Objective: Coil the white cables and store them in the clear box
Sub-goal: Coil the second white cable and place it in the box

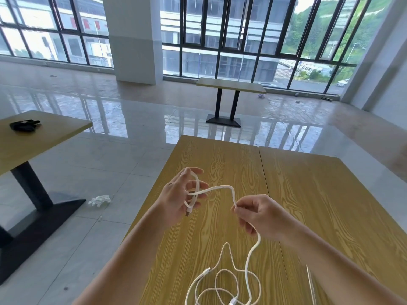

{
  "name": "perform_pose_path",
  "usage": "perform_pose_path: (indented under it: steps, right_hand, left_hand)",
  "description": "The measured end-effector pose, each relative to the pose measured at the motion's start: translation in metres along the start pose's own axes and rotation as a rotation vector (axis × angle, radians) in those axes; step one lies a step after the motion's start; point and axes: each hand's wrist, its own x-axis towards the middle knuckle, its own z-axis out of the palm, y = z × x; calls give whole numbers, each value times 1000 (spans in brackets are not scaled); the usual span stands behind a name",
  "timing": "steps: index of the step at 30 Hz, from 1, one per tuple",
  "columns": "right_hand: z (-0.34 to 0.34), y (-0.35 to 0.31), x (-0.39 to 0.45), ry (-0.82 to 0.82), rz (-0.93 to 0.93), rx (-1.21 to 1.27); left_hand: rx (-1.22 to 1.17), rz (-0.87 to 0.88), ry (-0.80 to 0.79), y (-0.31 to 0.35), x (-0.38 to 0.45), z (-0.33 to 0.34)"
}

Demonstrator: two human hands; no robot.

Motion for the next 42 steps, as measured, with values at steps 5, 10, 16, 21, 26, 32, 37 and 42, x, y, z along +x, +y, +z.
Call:
perform_pose_path:
  steps: [5,10,16,21,26,32,37,42]
  right_hand:
    - [-2,2,-8,-168,-115,98]
    - [1,4,-9,-447,-75,-46]
    - [7,18,-7,-624,55,-198]
    - [4,33,2,-674,222,-362]
    - [-1,46,19,-352,262,-637]
    - [-10,60,23,178,226,-211]
    - [-8,40,19,209,267,324]
    - [-13,29,11,-8,236,619]
  left_hand:
    - [-110,-65,126,1,8,-12]
    - [-195,-78,237,12,21,-26]
    - [-217,-76,302,14,40,-36]
    - [-250,-62,327,9,46,-32]
    - [-211,-55,265,-1,43,-25]
    - [-34,-91,89,-18,38,-17]
    - [57,-132,2,-35,27,-2]
    - [172,-152,-30,-42,17,8]
